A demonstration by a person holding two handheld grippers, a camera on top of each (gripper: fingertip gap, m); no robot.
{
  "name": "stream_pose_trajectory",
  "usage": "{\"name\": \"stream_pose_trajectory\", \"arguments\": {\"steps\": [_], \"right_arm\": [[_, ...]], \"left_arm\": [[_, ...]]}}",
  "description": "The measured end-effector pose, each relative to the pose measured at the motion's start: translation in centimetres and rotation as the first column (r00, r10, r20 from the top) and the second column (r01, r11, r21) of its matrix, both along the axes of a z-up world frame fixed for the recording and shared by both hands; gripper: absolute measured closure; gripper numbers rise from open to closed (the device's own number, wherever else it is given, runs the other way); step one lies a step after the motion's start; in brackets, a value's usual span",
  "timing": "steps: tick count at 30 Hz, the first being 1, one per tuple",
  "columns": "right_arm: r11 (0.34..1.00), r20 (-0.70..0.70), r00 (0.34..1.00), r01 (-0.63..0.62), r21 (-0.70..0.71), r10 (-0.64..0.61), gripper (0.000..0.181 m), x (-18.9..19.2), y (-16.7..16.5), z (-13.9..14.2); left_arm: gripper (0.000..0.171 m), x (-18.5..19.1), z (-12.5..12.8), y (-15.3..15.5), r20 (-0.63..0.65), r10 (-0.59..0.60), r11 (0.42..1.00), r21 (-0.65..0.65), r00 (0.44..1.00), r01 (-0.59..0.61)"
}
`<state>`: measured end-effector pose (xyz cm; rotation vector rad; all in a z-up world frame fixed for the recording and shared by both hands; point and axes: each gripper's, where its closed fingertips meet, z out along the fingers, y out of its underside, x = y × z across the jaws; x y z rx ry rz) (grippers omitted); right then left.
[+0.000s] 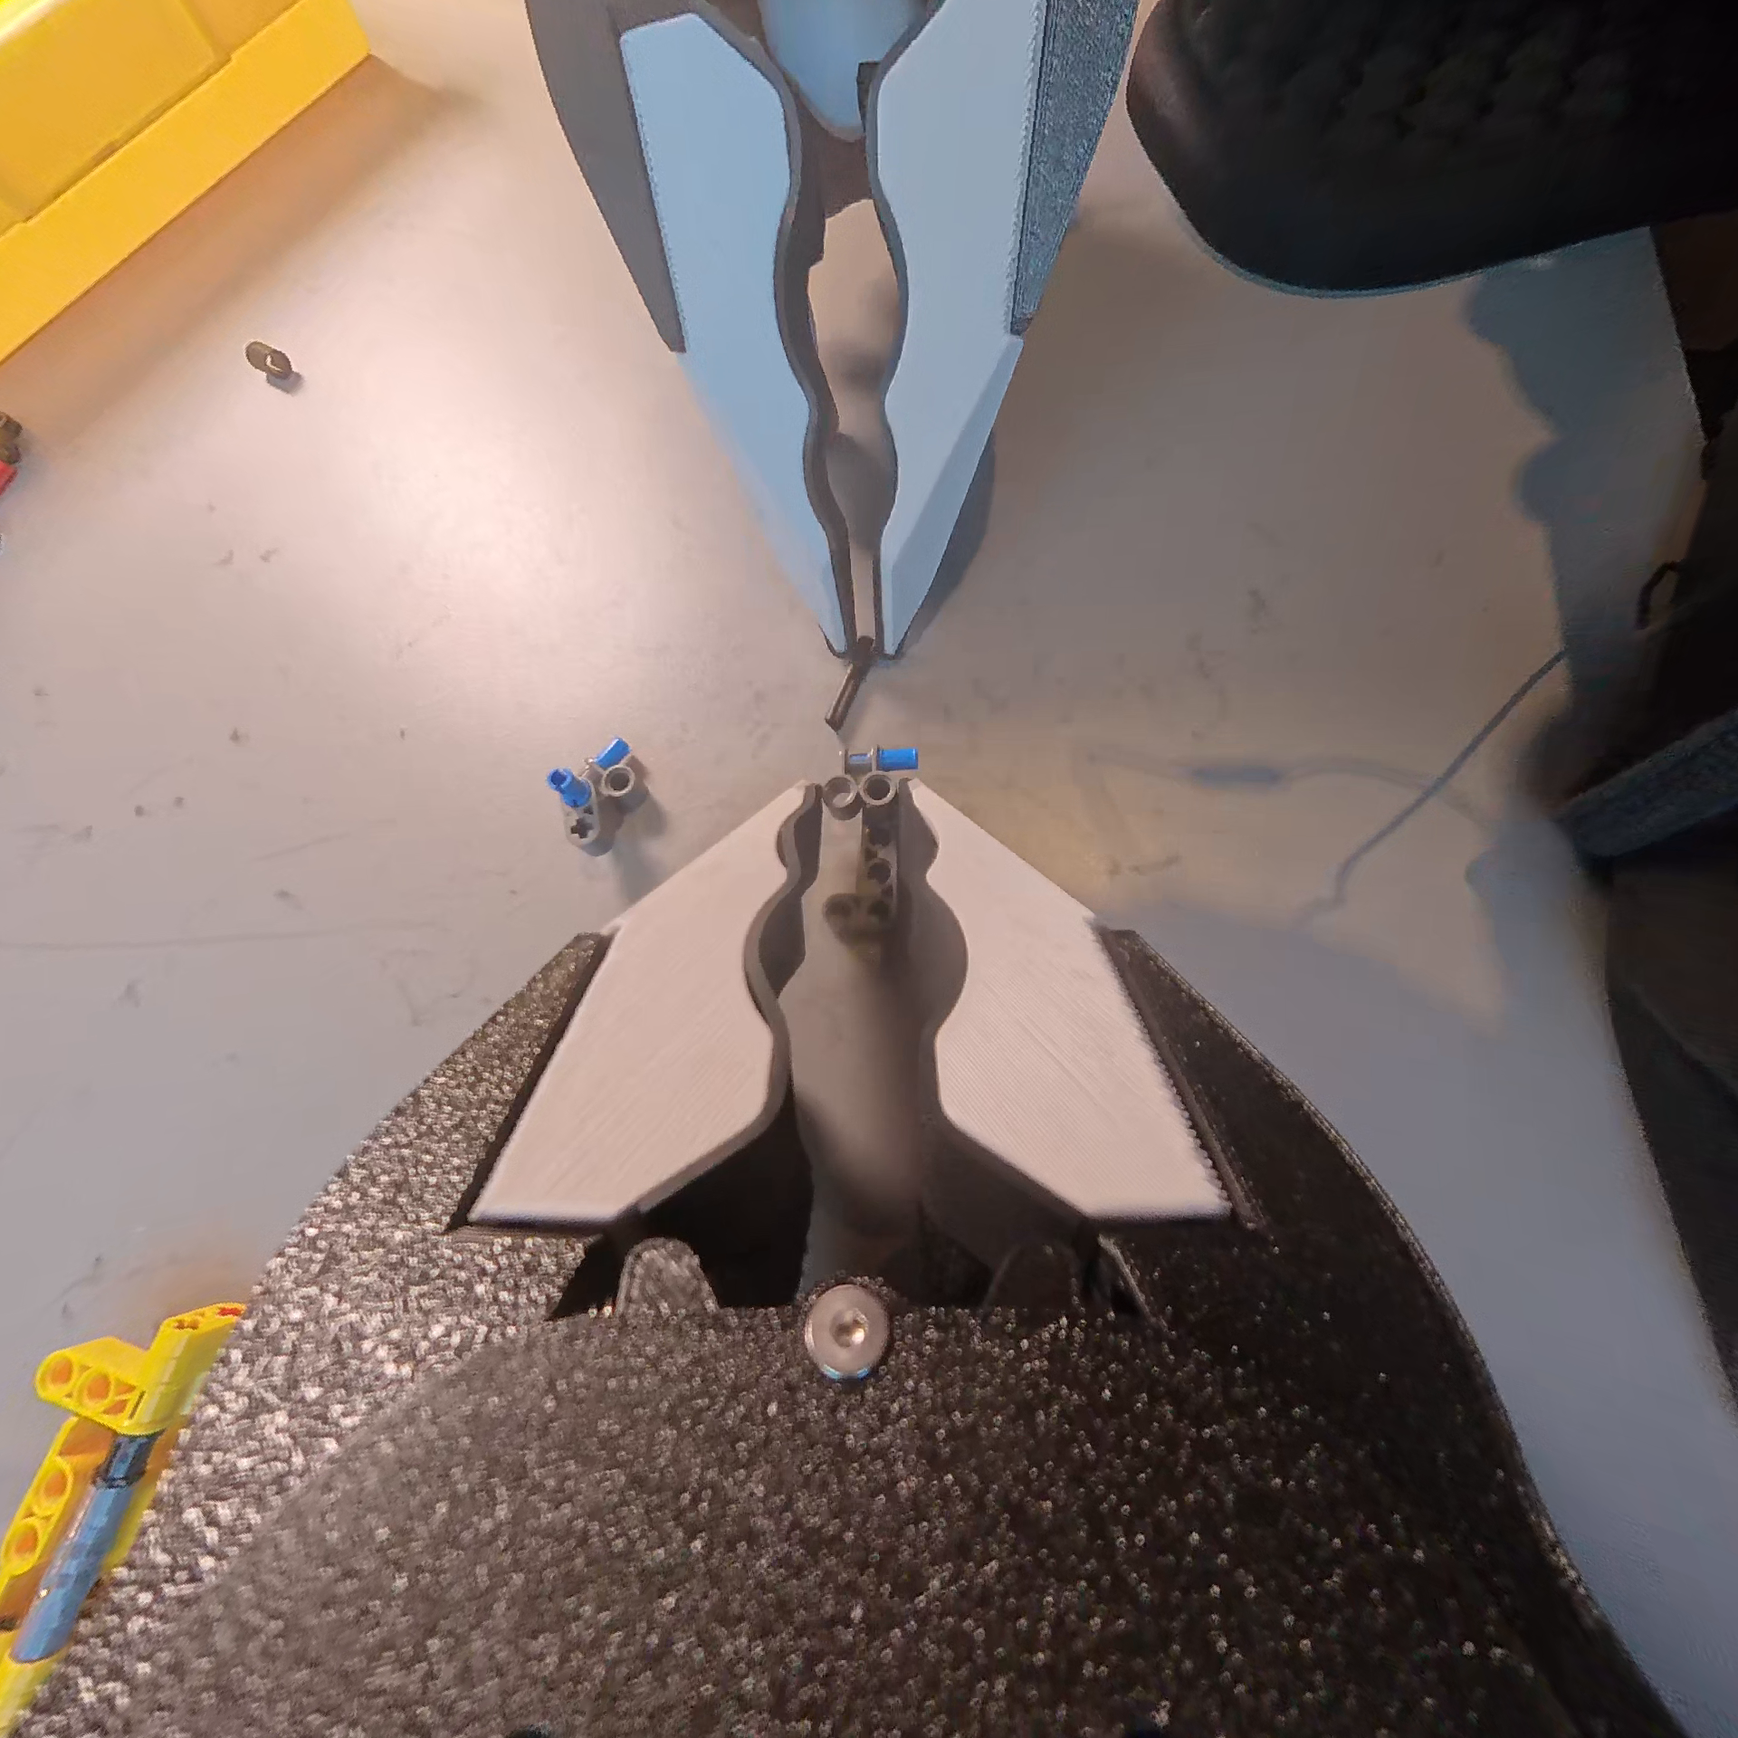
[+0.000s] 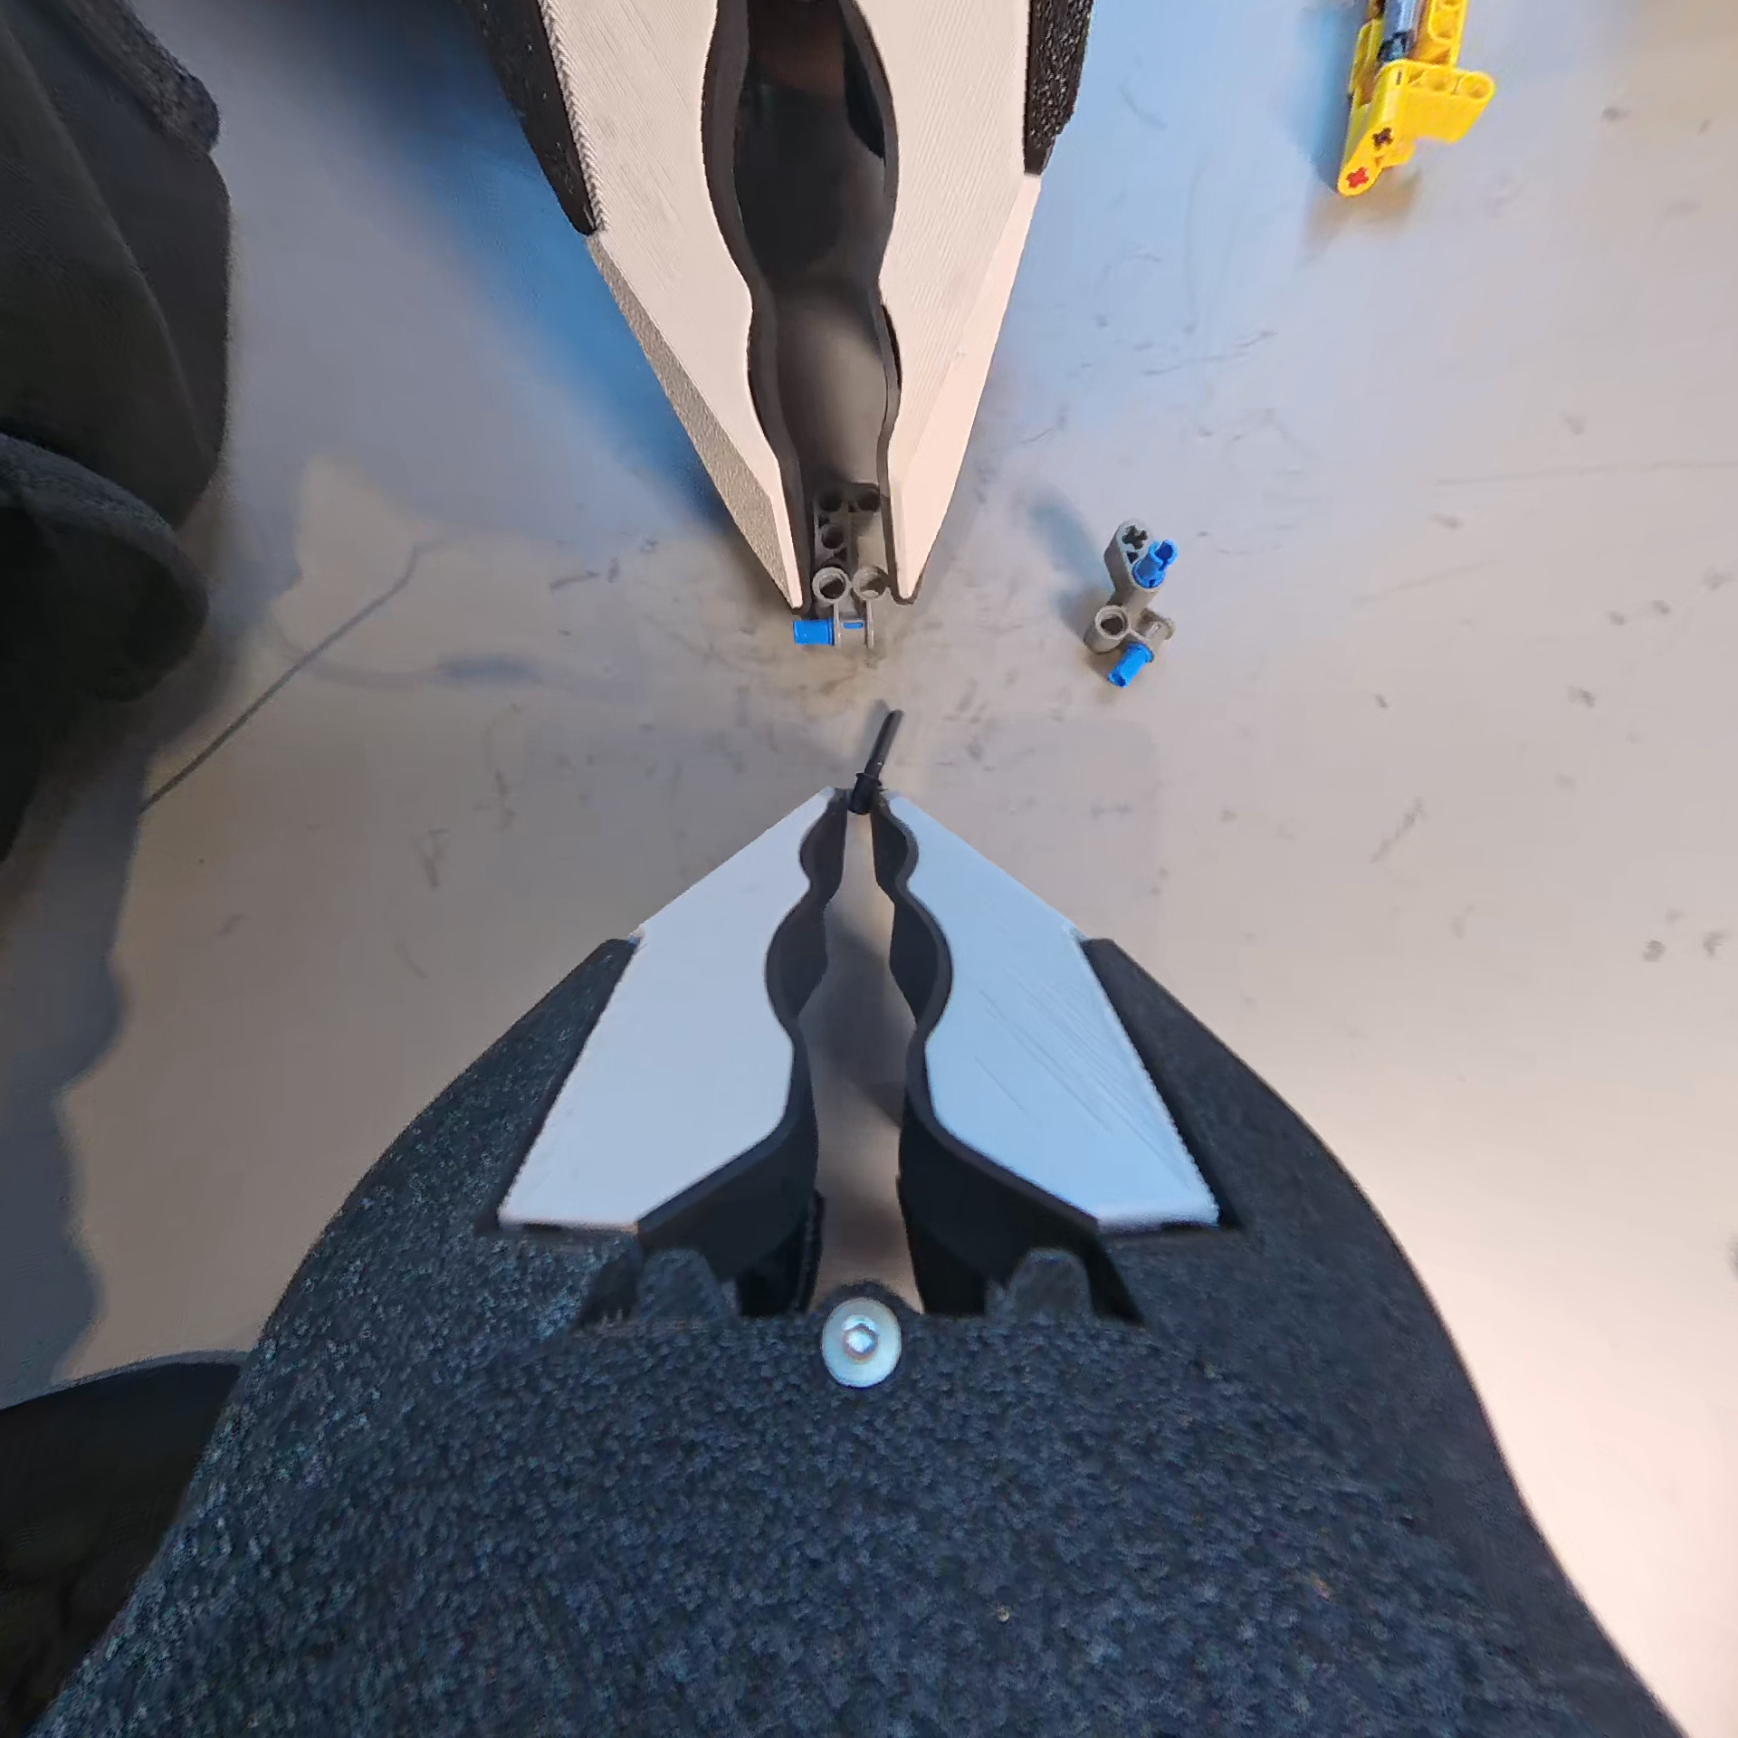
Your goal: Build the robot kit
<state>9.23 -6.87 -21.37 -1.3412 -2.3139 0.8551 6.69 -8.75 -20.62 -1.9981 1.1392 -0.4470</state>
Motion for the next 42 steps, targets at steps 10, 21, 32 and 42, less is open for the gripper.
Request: {"name": "stream_pose_trajectory", "arguments": {"steps": [10,21,32,42], "right_arm": [[1.000,-0.009,1.000,0.008,-0.015,-0.008,0.177,-0.4,-0.2,0.1],[1.000,-0.038,0.999,0.010,-0.004,-0.010,0.177,-0.8,-0.3,0.8],[1.000,-0.041,0.999,0.017,0.000,-0.017,0.177,-0.8,0.0,0.5],[1.000,-0.035,0.999,0.021,0.001,-0.021,0.177,-0.8,0.2,0.3]], "left_arm": [[0.157,0.0,0.0,0.0,-0.003,0.000,1.000,0.002,1.000,0.000],[0.157,0.0,-0.1,-0.1,-0.012,-0.004,1.000,0.010,1.000,0.004],[0.155,-0.1,-0.1,-0.1,-0.014,-0.004,1.000,0.012,1.000,0.004],[0.155,-0.1,0.0,-0.1,-0.011,-0.004,1.000,0.015,1.000,0.005]]}}
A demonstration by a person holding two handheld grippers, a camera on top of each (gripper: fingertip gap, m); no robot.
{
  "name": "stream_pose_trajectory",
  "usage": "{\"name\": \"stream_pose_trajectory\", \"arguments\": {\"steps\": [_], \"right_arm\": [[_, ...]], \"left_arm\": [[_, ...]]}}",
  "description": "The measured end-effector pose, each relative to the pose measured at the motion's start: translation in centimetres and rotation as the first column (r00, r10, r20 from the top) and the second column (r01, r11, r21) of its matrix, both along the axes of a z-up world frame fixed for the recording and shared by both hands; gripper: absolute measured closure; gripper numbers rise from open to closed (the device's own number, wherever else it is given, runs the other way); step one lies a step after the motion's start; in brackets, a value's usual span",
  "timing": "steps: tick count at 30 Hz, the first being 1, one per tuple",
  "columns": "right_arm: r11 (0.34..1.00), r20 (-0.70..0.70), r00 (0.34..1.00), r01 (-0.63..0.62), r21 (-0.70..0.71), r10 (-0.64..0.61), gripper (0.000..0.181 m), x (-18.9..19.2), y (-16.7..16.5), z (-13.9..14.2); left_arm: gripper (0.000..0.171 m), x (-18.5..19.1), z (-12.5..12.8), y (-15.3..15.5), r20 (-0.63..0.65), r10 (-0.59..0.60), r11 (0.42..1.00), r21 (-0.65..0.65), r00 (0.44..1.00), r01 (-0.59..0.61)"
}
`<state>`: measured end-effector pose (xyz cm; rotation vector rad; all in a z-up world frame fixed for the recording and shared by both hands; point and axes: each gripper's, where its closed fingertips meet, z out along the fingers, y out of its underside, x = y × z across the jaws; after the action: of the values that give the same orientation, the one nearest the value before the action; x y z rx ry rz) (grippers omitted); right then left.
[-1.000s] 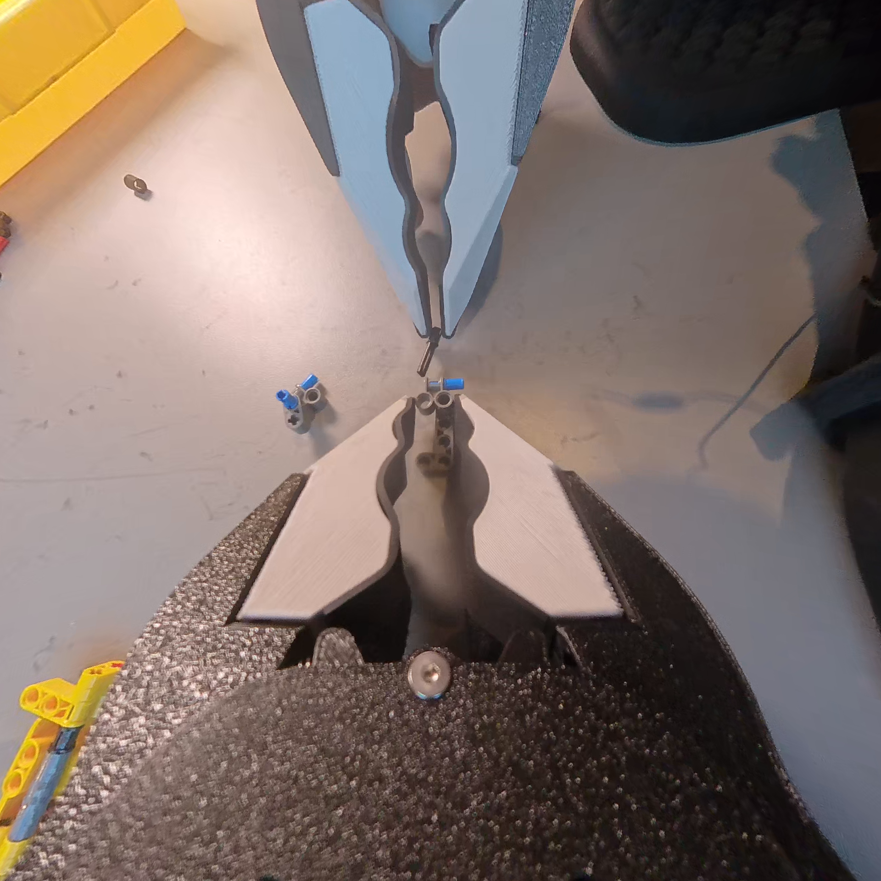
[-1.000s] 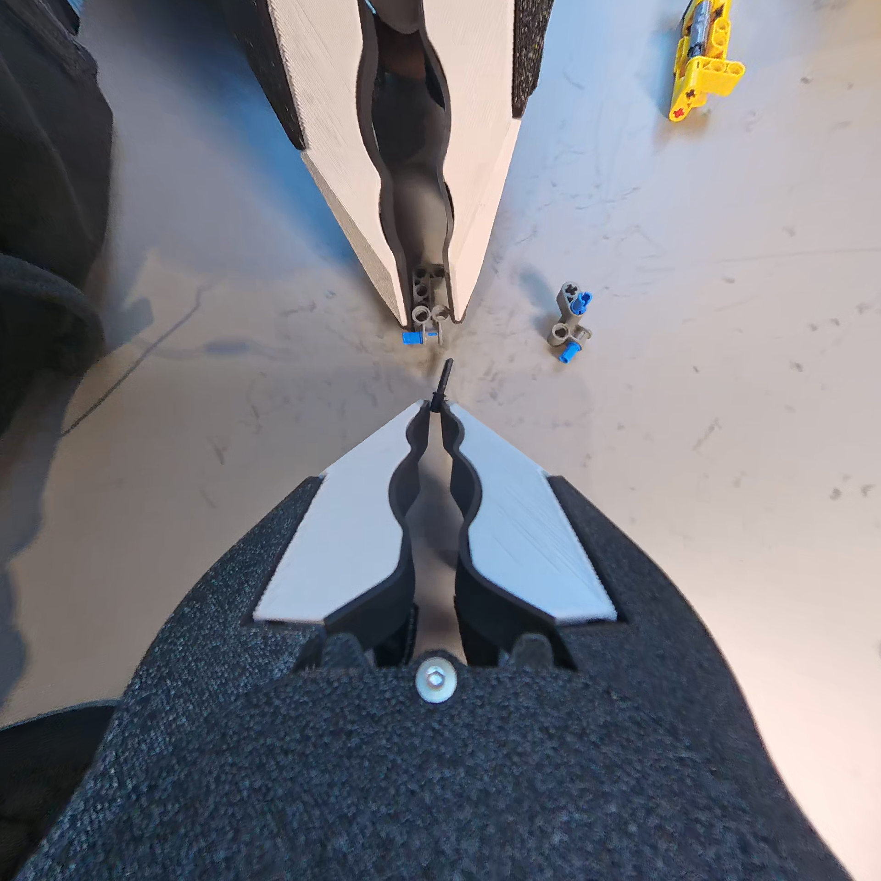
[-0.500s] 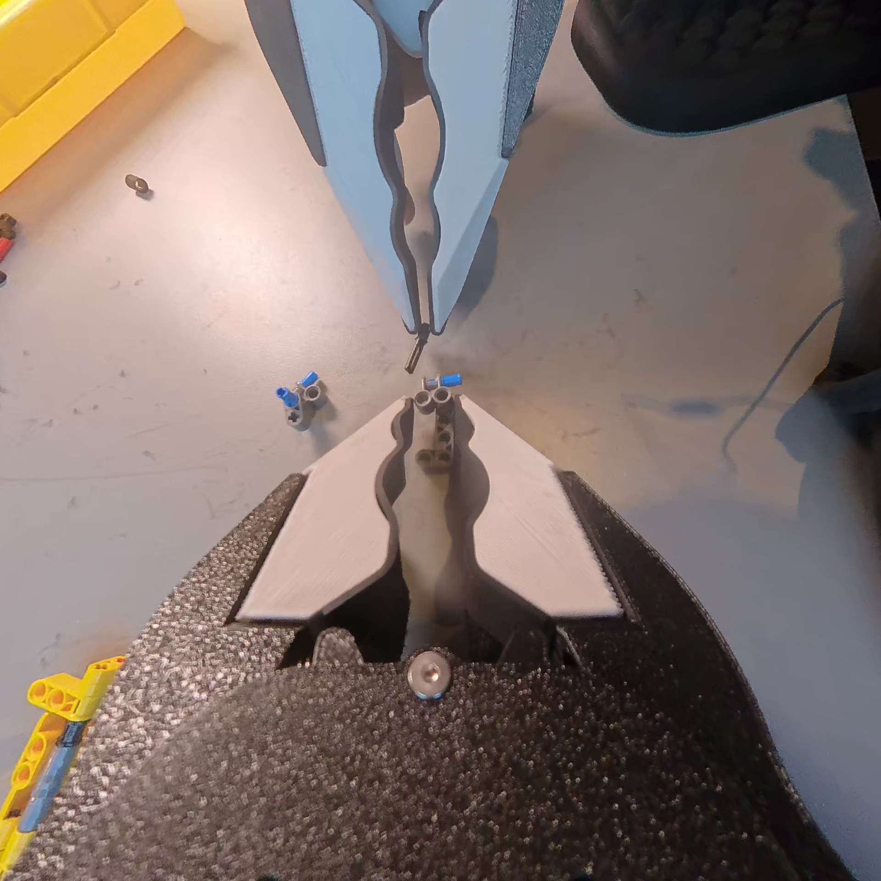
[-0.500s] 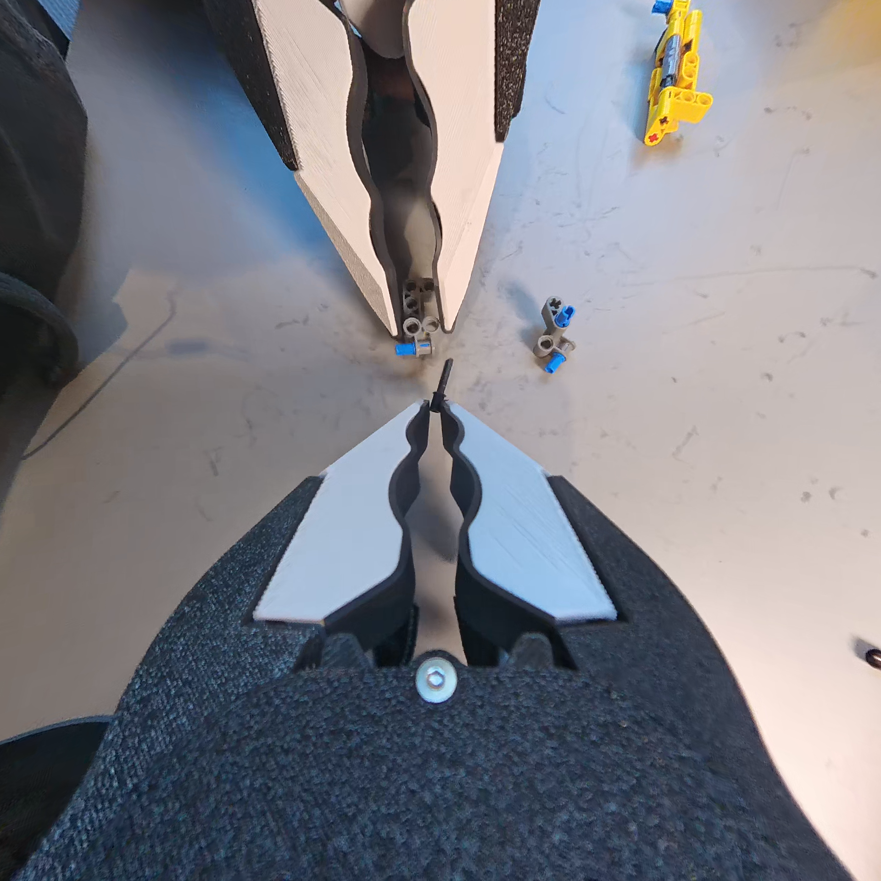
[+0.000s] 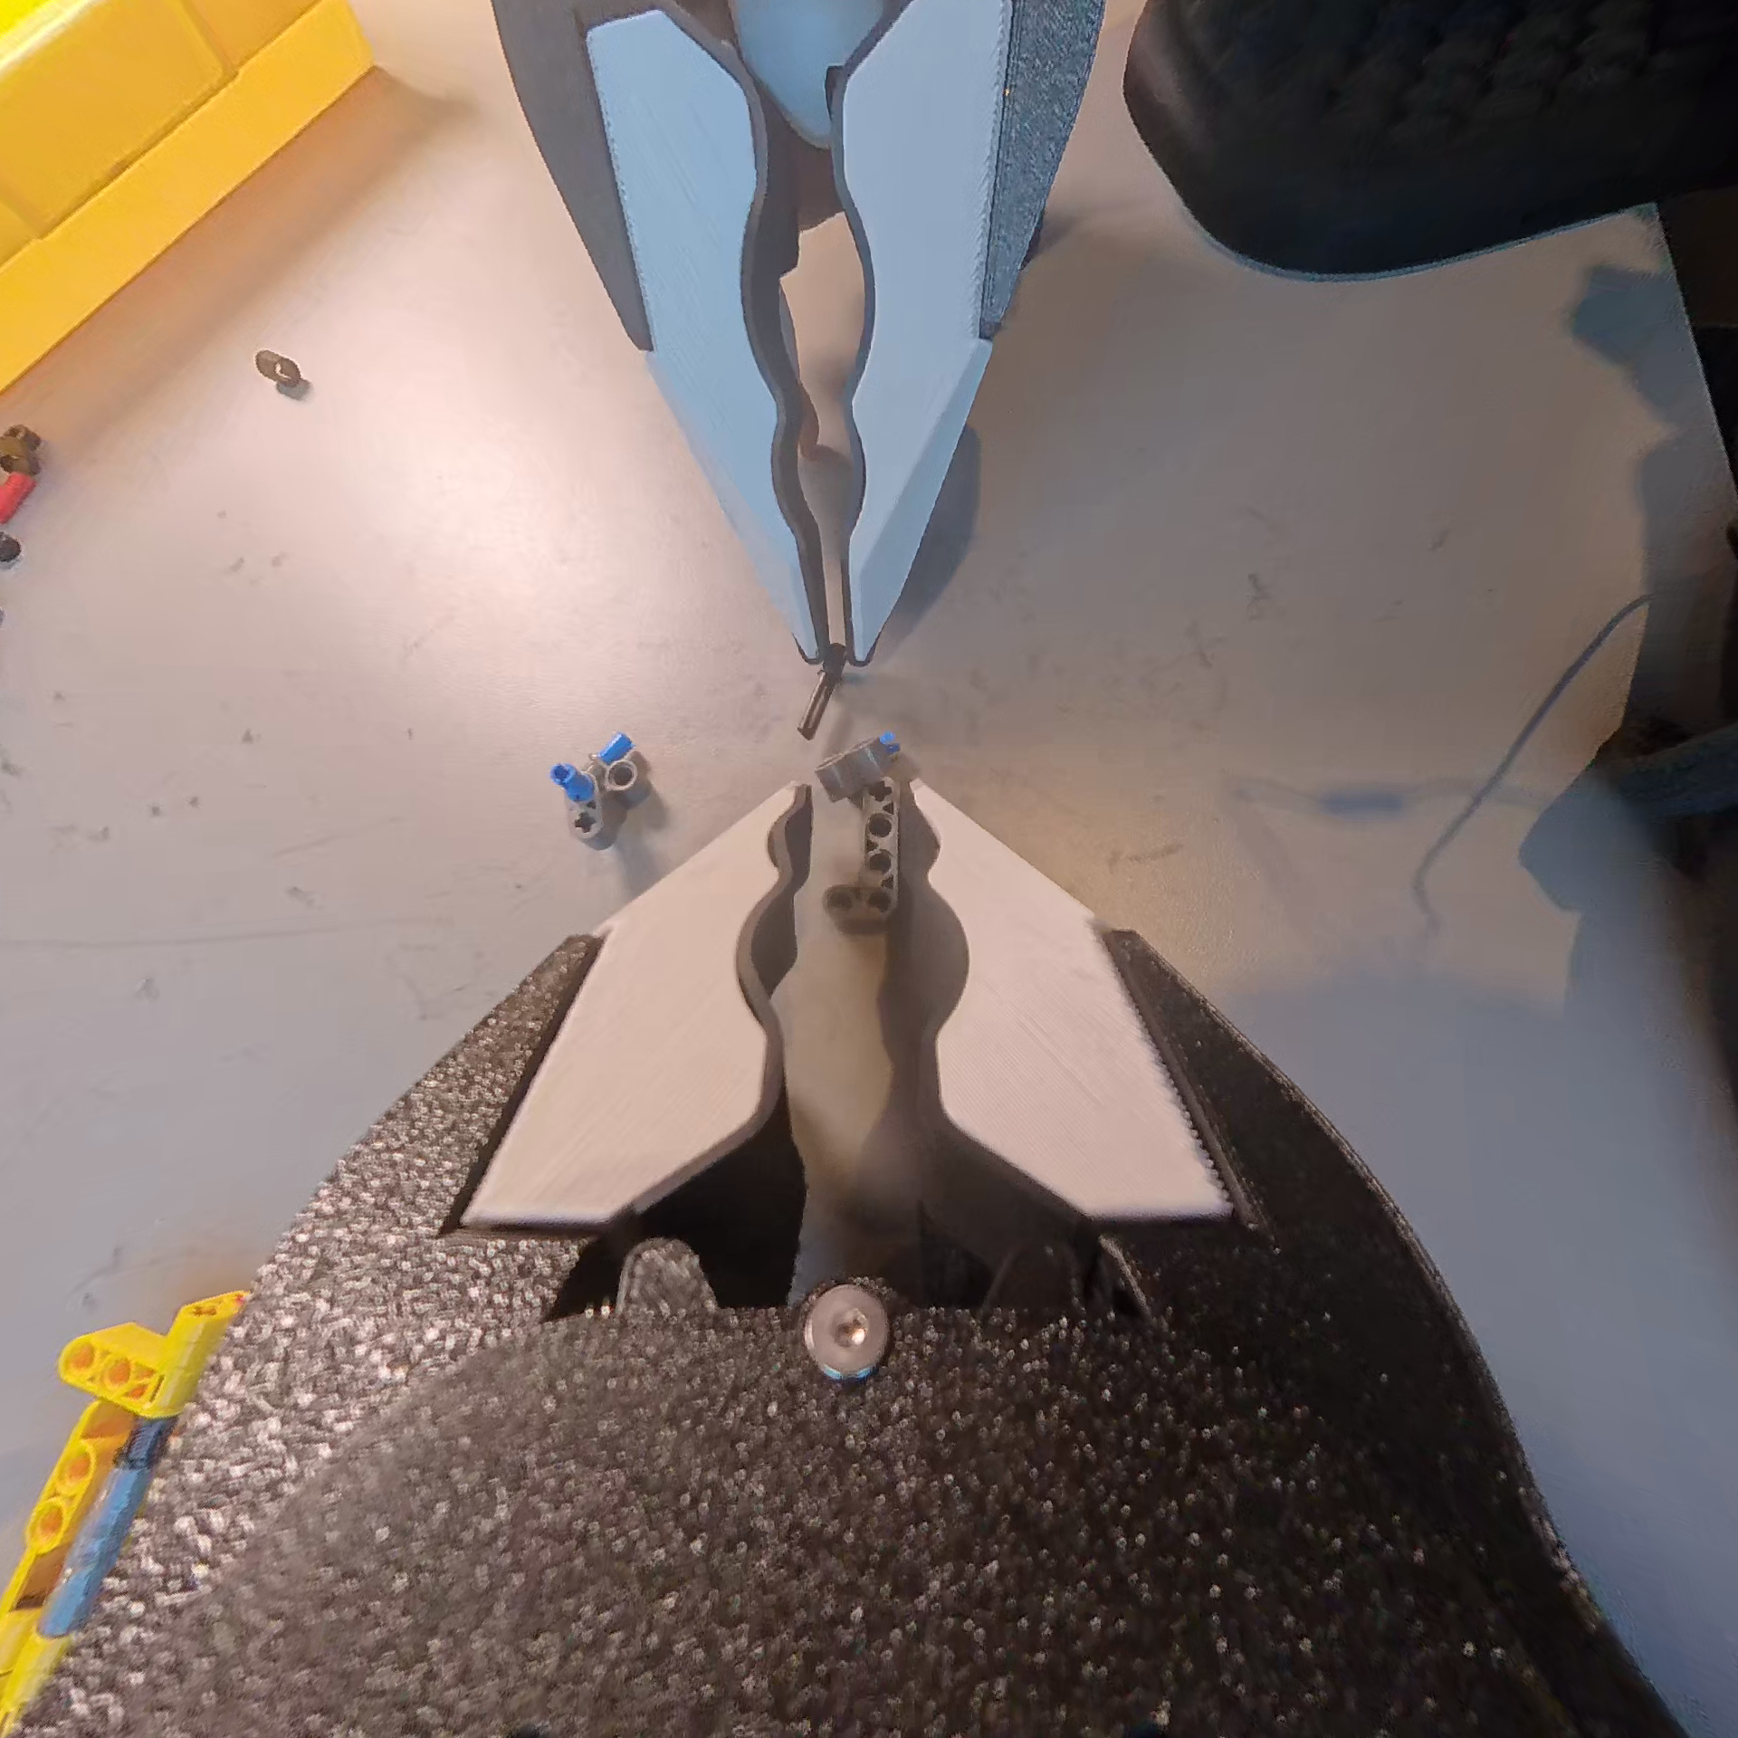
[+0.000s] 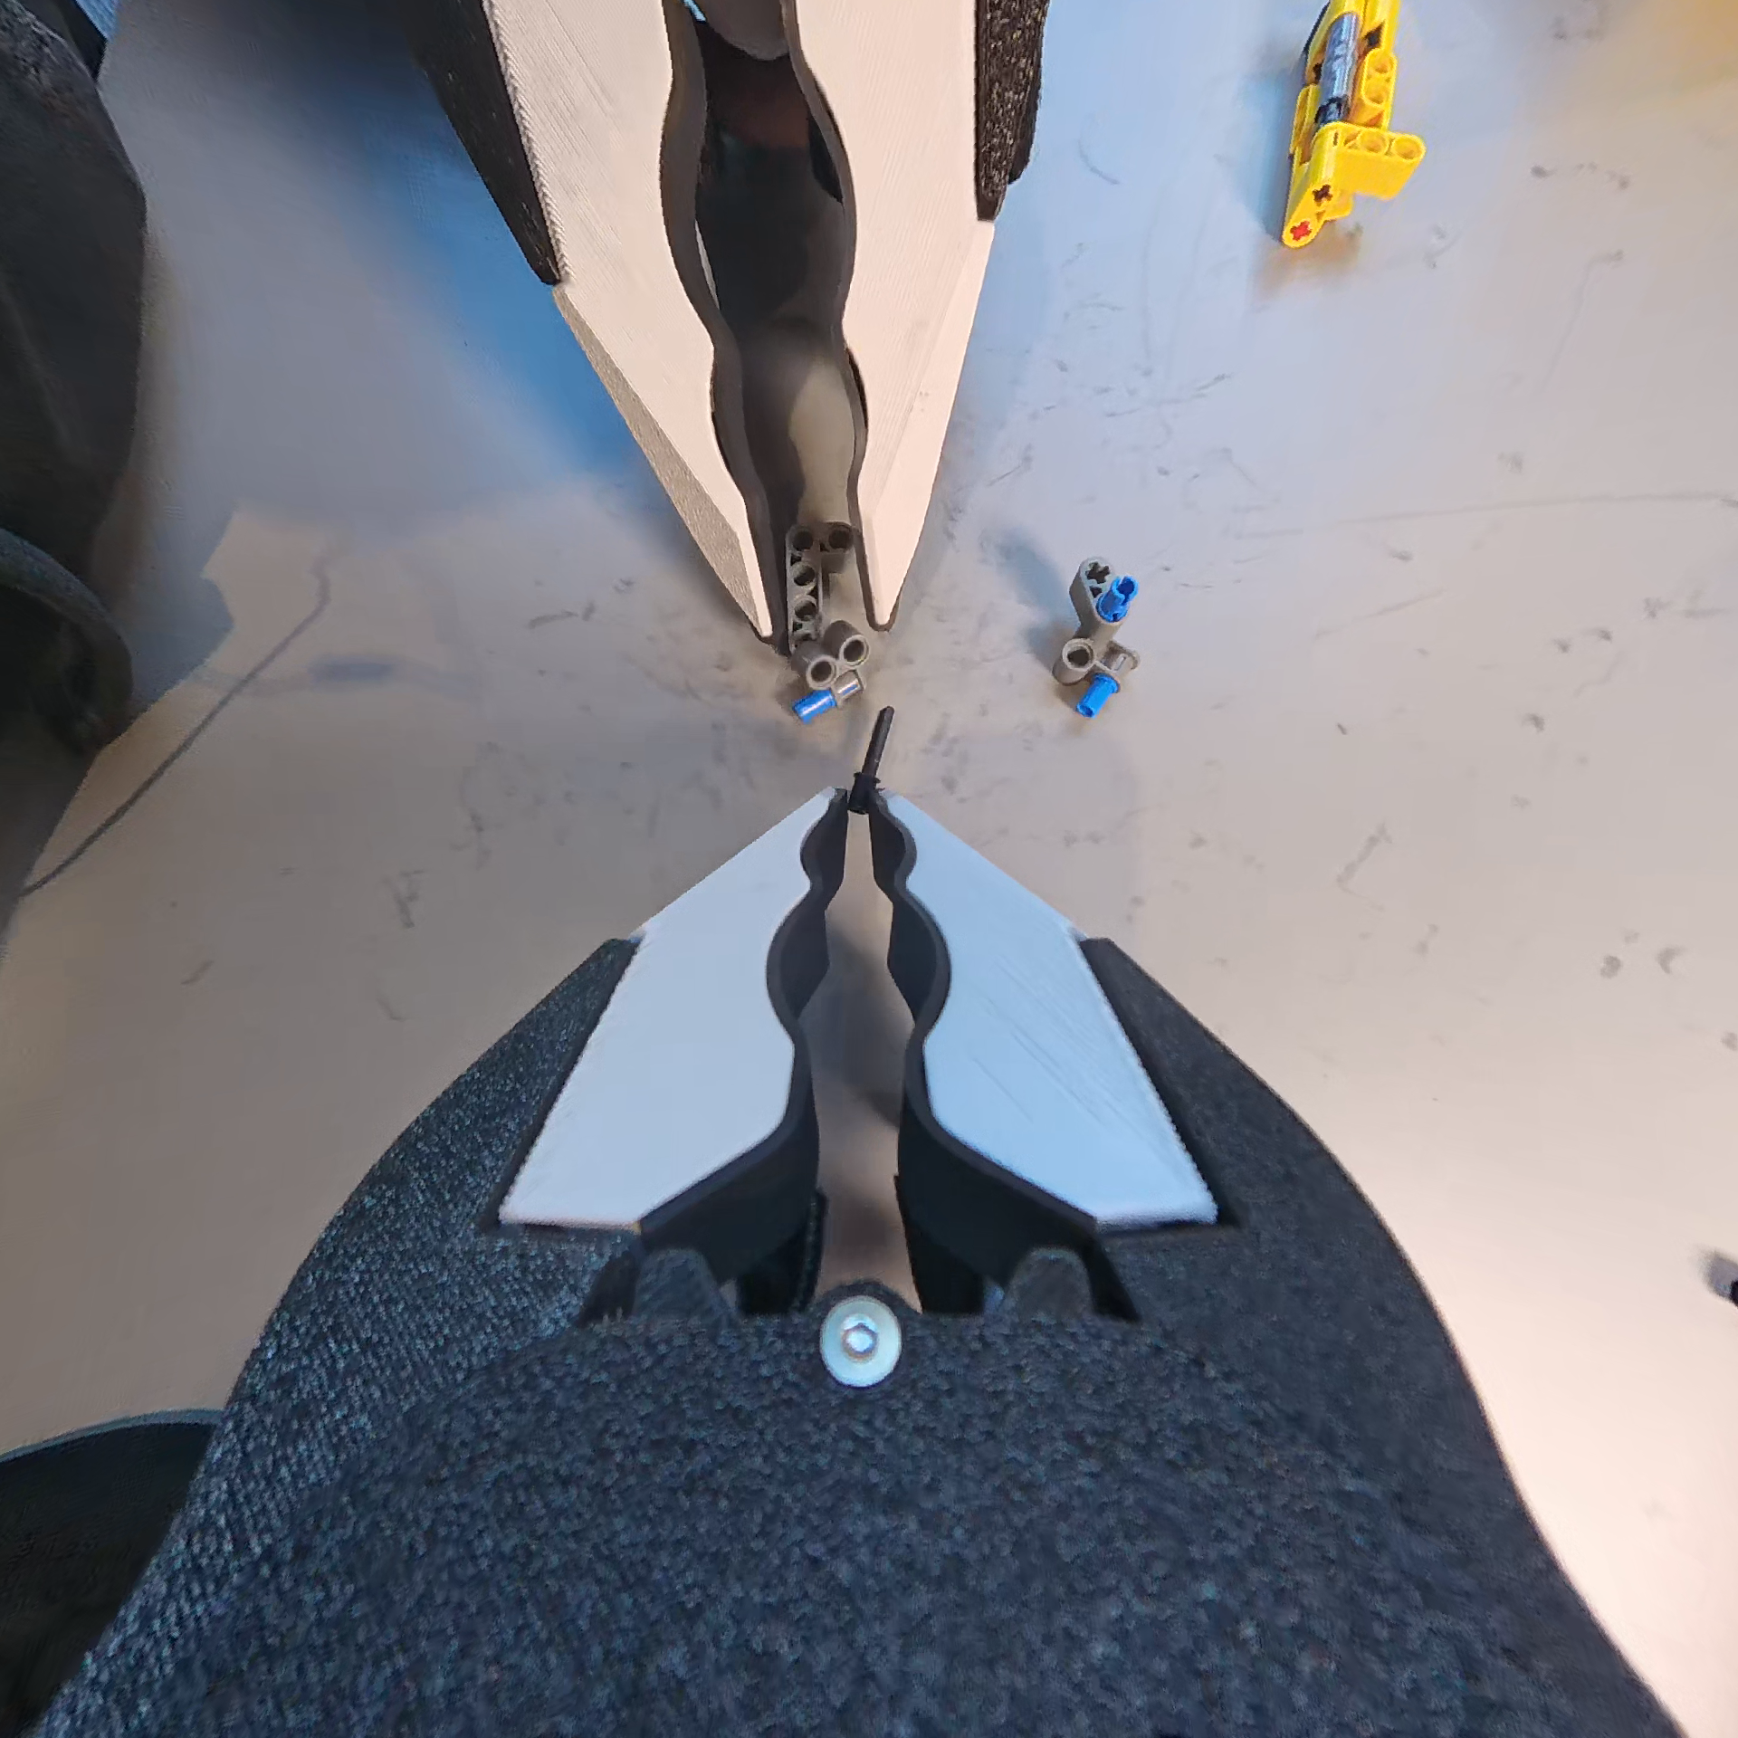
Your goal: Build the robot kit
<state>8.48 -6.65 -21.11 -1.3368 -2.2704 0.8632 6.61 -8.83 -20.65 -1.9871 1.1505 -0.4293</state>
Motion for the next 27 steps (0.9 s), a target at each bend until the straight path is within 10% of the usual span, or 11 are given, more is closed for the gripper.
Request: {"name": "stream_pose_trajectory", "arguments": {"steps": [21,27], "right_arm": [[0.995,-0.170,0.985,-0.026,-0.095,0.009,0.177,-2.0,-2.1,3.5],[0.985,-0.283,0.959,-0.053,-0.163,0.005,0.177,-2.3,-2.4,5.9]], "left_arm": [[0.168,-0.3,2.5,0.2,0.001,0.001,0.989,0.145,1.000,-0.002],[0.171,0.2,4.3,-0.6,0.284,-0.021,0.999,-0.018,0.958,0.027]]}}
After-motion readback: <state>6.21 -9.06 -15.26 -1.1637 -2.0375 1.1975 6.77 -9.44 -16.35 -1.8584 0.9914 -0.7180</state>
